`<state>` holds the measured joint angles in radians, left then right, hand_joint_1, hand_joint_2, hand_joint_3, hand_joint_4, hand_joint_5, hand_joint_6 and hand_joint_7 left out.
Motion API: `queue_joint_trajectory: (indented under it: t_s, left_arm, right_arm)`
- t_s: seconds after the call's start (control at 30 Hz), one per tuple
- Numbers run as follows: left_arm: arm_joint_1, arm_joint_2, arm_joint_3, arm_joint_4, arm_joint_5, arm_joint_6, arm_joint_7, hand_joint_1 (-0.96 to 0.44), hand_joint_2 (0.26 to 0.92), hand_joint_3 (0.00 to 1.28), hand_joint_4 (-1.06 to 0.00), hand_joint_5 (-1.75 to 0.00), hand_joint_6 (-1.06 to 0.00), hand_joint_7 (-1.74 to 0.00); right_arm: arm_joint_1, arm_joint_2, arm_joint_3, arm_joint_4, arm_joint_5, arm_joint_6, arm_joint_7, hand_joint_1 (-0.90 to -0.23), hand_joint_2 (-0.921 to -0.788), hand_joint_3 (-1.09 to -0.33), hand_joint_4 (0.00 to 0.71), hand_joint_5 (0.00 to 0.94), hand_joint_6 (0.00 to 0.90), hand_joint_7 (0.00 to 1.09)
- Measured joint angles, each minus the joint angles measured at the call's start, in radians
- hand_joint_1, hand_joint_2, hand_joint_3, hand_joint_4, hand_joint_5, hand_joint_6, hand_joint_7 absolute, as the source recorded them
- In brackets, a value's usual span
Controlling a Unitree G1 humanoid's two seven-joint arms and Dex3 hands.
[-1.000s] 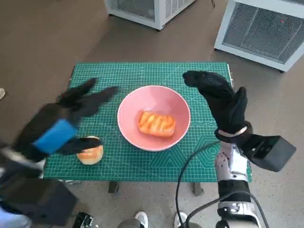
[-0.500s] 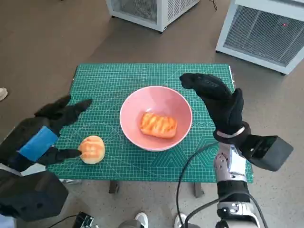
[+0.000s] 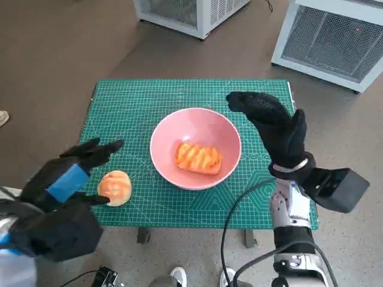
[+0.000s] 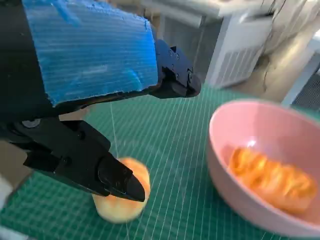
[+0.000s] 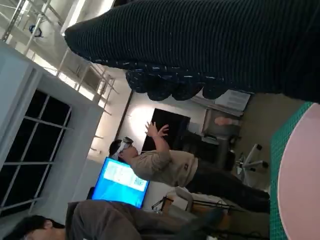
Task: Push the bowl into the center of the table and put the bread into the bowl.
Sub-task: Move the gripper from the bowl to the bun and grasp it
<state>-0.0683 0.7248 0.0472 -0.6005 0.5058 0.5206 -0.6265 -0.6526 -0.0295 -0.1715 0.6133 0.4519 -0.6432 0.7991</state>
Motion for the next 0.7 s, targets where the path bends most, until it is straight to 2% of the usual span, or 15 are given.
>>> queue_joint_trajectory:
  t_s: [0.47, 0.7]
  left_arm:
    - [-0.077, -0.062, -0.182, 0.202, 0.128, 0.034, 0.078, -0.08, 0.800, 0.01, -0.33, -0.02, -0.44, -0.02]
    - [-0.101, -0.078, -0.262, 0.291, 0.217, 0.082, 0.089, 0.00, 0.808, 0.01, -0.43, -0.04, -0.50, -0.03]
  right_arm:
    - [0.001, -0.005, 0.001, -0.015, -0.001, 0.001, 0.000, -0.708, -0.921, -0.714, 0.197, 0.000, -0.001, 0.62]
    - [0.003, -0.006, 0.001, -0.025, -0.001, 0.001, 0.000, -0.710, -0.921, -0.714, 0.198, 0.001, -0.001, 0.62]
